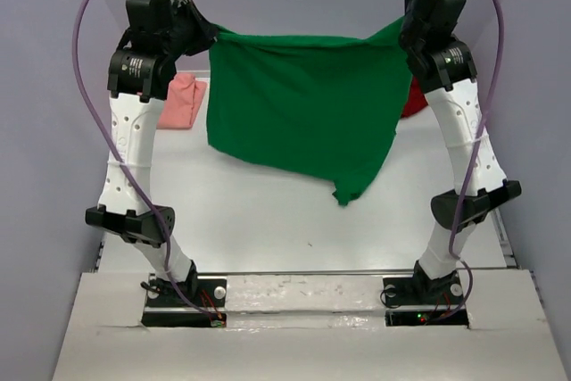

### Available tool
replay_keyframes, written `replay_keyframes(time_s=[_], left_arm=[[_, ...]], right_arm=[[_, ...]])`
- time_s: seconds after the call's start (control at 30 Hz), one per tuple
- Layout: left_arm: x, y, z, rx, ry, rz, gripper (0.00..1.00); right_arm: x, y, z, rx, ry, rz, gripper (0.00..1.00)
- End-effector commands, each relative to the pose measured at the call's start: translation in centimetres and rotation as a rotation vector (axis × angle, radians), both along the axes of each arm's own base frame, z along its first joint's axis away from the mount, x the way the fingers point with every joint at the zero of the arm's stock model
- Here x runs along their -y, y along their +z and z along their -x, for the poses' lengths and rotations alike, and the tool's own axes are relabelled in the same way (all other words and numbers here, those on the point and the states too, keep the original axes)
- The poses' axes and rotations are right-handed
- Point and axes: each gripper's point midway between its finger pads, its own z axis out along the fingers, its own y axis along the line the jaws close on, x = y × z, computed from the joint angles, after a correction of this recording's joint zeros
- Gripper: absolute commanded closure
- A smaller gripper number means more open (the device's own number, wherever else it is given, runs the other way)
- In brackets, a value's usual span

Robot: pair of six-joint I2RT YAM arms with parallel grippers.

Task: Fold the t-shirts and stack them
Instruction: Flatten the tshirt out

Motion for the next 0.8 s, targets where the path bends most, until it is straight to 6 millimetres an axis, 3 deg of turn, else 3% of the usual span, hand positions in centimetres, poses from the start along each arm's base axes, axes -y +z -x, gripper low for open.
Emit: replay_keyframes(time_s=[0.0,0.1,0.13,0.2,0.23,0.27,0.33,0.4,0.5,0.57,0.77], left_arm=[[-2.0,8.4,4.1,0.245,0.036,-0.005,1.0],[-2.8,10.4,6.6,0.305,0.051,0.001,1.0],[-2.9,10.4,7.0,0.308,0.048,0.002,1.0],[-3.0,10.9,8.4,0.328,0.04,0.011,1.0],[-3.2,11.5,9.9,0.355,0.036,0.022,1.0],[-3.3,12.8,12.3,0.404,0.021,0.036,1.0],[-3.3,12.8,13.4,0.43,0.006,0.042,1.0],[-3.7,13.9,16.1,0.475,-0.002,0.051,1.0],[-4.1,14.1,18.7,0.484,-0.007,0.054,1.0],[-4.4,14.1,19.8,0.488,-0.004,0.057,1.0],[-5.3,13.9,22.1,0.494,0.021,0.063,1.0]], right_arm=[[2.7,8.8,6.3,0.229,-0.002,-0.047,1.0],[3.9,10.9,9.1,0.281,-0.01,-0.062,1.0],[4.9,11.9,11.0,0.305,-0.028,-0.065,1.0],[5.3,13.0,12.9,0.333,-0.019,-0.073,1.0],[5.0,13.0,13.7,0.333,-0.005,-0.072,1.0],[5.7,13.9,15.8,0.364,-0.004,-0.089,1.0],[5.8,14.2,17.4,0.368,0.007,-0.091,1.0],[5.9,14.9,20.1,0.392,0.029,-0.123,1.0],[5.9,14.9,22.4,0.39,0.073,-0.146,1.0],[7.2,15.4,24.9,0.429,0.096,-0.192,1.0],[7.3,15.6,27.6,0.456,0.22,-0.258,1.0]])
